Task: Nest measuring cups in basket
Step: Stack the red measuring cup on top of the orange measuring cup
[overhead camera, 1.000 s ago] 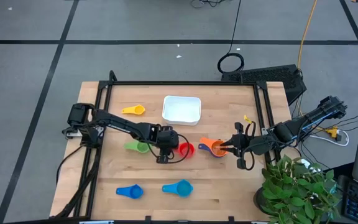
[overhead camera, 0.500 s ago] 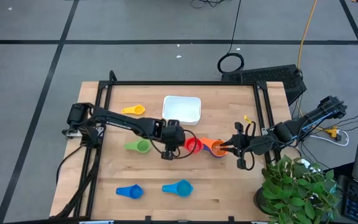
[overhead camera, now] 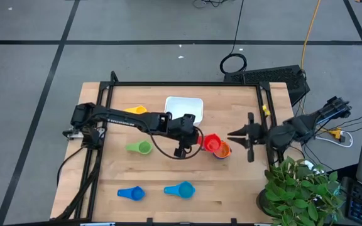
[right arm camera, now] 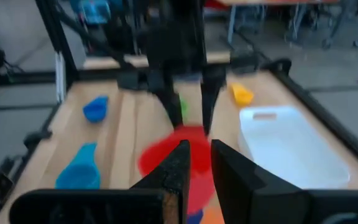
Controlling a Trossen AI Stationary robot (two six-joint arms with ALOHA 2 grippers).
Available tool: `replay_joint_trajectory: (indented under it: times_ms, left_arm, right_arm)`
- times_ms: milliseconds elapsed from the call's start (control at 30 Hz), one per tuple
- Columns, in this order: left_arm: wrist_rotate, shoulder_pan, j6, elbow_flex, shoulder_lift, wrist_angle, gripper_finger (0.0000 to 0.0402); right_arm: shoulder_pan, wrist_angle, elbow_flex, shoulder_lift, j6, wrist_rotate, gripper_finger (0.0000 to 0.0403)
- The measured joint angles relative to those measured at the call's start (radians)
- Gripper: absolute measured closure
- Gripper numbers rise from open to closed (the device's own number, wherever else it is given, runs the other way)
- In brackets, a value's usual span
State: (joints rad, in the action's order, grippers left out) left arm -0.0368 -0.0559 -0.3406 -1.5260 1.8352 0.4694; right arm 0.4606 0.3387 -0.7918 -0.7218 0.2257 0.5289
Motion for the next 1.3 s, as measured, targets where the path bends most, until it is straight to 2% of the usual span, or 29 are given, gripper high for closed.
replay_joint_trajectory:
  times_ms: [100, 233, 367, 533, 633, 967, 1300]
  left_arm:
    - [0.011, 0.005, -0.017, -0.045, 0.048, -0.038, 0.0247]
    - [0.048, 0.009, -0.024, -0.135, 0.144, -0.028, 0.0264]
    - [0.063, 0.01, -0.026, -0.234, 0.234, 0.006, 0.0263]
    - [0.086, 0.011, -0.034, -0.309, 0.306, 0.031, 0.0235]
    - [0.089, 0.013, -0.034, -0.316, 0.328, 0.026, 0.0237]
    - [0.092, 0.016, -0.019, -0.314, 0.358, 0.015, 0.0314]
    - [0.092, 0.016, -0.019, -0.314, 0.358, 0.008, 0.0326]
  right_arm:
    - [0.0, -0.051, 0.0, 0.03, -0.046, 0.0, 0.0348]
    - [0.0, -0.091, 0.0, 0.055, -0.083, 0.0, 0.0348]
    - [0.0, -0.092, 0.0, 0.076, -0.092, -0.002, 0.0348]
    - [0.0, -0.085, 0.0, 0.09, -0.09, -0.004, 0.0348]
    - [0.0, -0.078, 0.0, 0.092, -0.089, -0.005, 0.0348]
    - [0.0, -0.072, 0.0, 0.091, -0.089, -0.005, 0.0348]
    - [0.0, -0.078, 0.021, 0.091, -0.089, -0.005, 0.0348]
